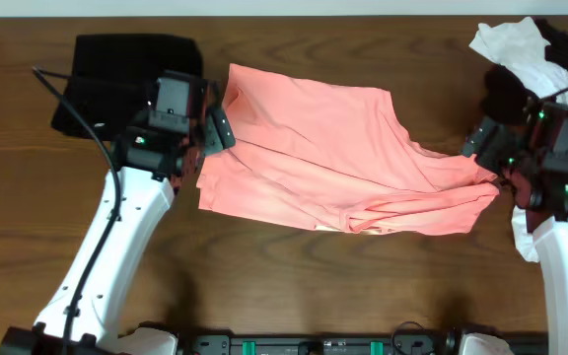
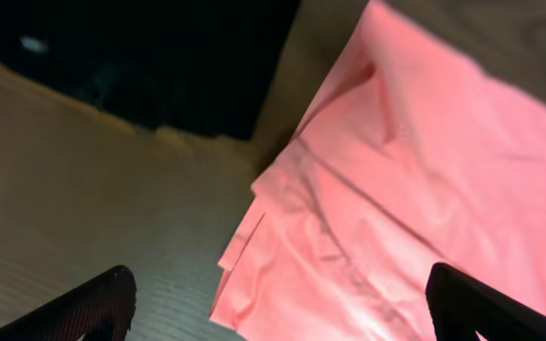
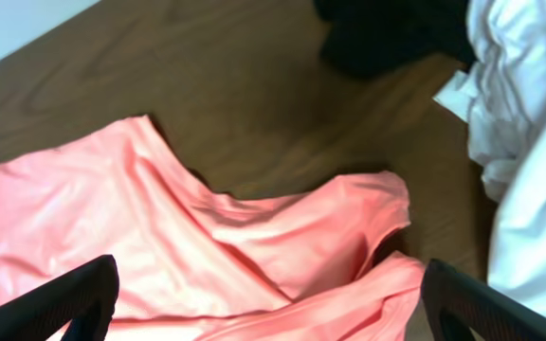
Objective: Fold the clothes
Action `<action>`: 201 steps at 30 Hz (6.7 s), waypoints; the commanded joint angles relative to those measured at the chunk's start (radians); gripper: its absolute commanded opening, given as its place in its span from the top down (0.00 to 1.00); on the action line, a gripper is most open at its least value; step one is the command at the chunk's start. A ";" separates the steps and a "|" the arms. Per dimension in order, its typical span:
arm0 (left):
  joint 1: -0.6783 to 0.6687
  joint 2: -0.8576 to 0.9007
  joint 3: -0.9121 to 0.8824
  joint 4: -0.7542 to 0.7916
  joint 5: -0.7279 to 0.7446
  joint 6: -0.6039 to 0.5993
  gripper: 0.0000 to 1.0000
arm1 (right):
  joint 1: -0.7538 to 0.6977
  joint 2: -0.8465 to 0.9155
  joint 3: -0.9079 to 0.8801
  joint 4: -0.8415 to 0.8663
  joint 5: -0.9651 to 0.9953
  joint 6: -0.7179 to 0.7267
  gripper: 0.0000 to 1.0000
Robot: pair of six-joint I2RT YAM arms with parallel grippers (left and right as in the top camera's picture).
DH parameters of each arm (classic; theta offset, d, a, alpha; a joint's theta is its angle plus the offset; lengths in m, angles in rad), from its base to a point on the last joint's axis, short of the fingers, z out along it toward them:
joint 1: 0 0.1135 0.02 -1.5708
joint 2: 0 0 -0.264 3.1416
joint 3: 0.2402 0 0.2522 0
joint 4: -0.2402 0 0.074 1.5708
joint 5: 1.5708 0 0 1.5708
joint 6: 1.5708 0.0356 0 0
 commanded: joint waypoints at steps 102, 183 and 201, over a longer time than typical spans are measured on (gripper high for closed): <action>-0.001 0.388 0.381 -0.274 0.352 0.252 0.02 | 0.375 0.484 0.421 -0.170 -0.135 -0.117 0.01; -0.001 0.388 0.379 -0.181 0.349 0.039 0.02 | 0.375 0.484 0.421 -0.279 -0.142 -0.030 0.01; -0.001 0.388 0.379 -0.115 0.270 -0.215 0.02 | 0.375 0.484 0.421 -0.209 -0.030 0.207 0.01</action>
